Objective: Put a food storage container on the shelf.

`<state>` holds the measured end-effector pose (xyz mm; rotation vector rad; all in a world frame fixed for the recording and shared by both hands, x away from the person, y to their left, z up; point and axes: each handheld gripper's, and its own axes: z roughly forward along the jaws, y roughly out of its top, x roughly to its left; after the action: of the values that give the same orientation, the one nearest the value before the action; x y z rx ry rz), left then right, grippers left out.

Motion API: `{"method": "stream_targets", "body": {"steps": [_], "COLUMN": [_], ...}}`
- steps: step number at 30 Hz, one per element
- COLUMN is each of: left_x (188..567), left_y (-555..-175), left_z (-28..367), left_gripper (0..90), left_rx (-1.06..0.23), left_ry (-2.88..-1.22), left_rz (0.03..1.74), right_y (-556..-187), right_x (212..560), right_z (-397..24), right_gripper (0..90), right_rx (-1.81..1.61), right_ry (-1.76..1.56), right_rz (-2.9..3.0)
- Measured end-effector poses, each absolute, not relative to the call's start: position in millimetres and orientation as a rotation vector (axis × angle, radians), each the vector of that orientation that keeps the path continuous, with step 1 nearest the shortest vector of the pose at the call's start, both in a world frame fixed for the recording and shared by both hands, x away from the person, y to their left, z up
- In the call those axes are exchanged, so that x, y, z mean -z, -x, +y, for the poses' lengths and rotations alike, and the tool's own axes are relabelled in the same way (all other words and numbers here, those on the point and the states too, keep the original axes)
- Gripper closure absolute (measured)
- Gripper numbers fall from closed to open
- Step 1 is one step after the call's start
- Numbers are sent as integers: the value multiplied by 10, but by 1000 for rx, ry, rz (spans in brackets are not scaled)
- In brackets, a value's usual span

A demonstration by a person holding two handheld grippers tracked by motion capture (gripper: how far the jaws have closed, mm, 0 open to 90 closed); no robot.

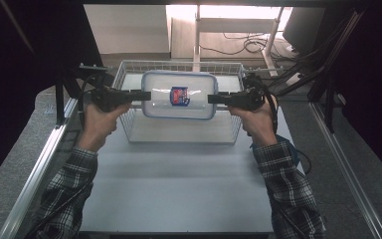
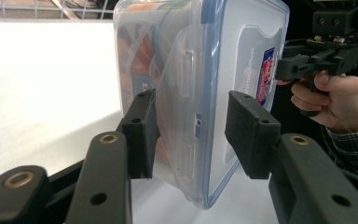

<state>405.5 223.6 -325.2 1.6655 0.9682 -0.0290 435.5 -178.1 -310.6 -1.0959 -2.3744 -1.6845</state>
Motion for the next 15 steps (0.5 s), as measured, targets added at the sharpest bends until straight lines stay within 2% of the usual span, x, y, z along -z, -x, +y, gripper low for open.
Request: {"method": "stream_targets", "body": {"steps": [15], "left_x": [3231], "left_y": [-4327], "left_z": [2212], "left_gripper": [543], "left_rx": [50], "left_ry": [-1641], "left_rz": [1007], "right_y": [-4674], "right_x": [3012], "right_z": [-1773], "right_gripper": [512], "right_rx": [1684], "right_ry": [1152], "right_rz": [-2352]}}
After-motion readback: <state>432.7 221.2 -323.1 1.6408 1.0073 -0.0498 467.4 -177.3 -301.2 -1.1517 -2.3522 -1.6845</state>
